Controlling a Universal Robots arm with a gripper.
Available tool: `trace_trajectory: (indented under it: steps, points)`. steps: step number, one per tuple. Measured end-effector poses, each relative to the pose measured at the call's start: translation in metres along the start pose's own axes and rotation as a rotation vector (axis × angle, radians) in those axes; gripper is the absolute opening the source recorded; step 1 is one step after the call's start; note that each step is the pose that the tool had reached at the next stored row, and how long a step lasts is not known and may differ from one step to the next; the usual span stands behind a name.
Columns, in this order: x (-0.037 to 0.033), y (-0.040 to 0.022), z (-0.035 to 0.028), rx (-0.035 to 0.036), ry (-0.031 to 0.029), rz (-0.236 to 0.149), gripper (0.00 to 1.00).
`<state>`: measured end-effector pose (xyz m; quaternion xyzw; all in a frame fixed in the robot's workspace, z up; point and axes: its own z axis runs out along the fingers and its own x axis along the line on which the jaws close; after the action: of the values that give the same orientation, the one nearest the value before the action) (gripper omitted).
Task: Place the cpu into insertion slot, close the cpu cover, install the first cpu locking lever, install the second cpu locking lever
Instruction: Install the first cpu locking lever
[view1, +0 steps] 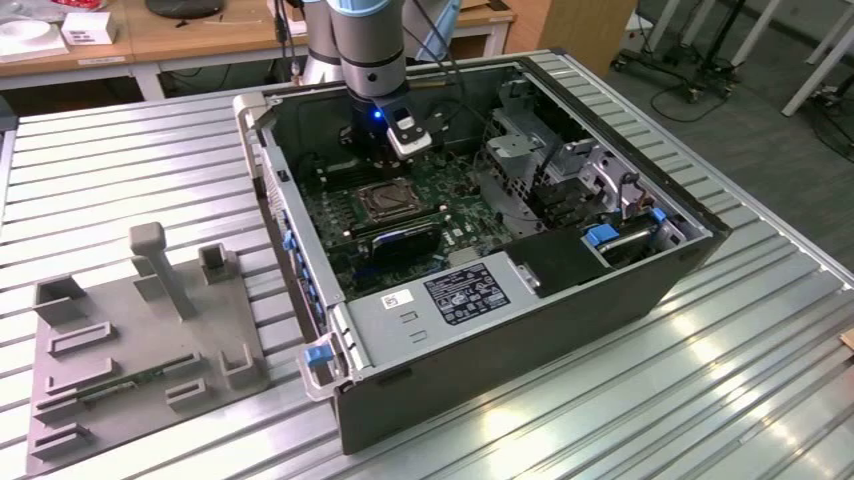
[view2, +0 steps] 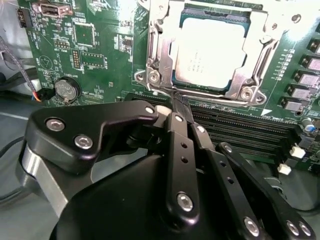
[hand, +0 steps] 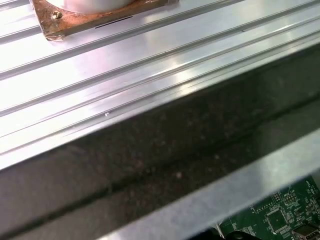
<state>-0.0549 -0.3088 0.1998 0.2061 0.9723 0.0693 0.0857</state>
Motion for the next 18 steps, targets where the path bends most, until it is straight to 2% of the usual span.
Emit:
trace_trajectory:
  steps: [5,12,18]
  points:
    - [-0.001,-0.0023,-0.0001,-0.0024,0.0011,0.0,0.11]
    - [-0.0011,-0.0023,0.0,-0.003,0.0008,0.0,0.11]
    - [-0.001,-0.0023,0.0,-0.0086,-0.0087,0.0,0.11]
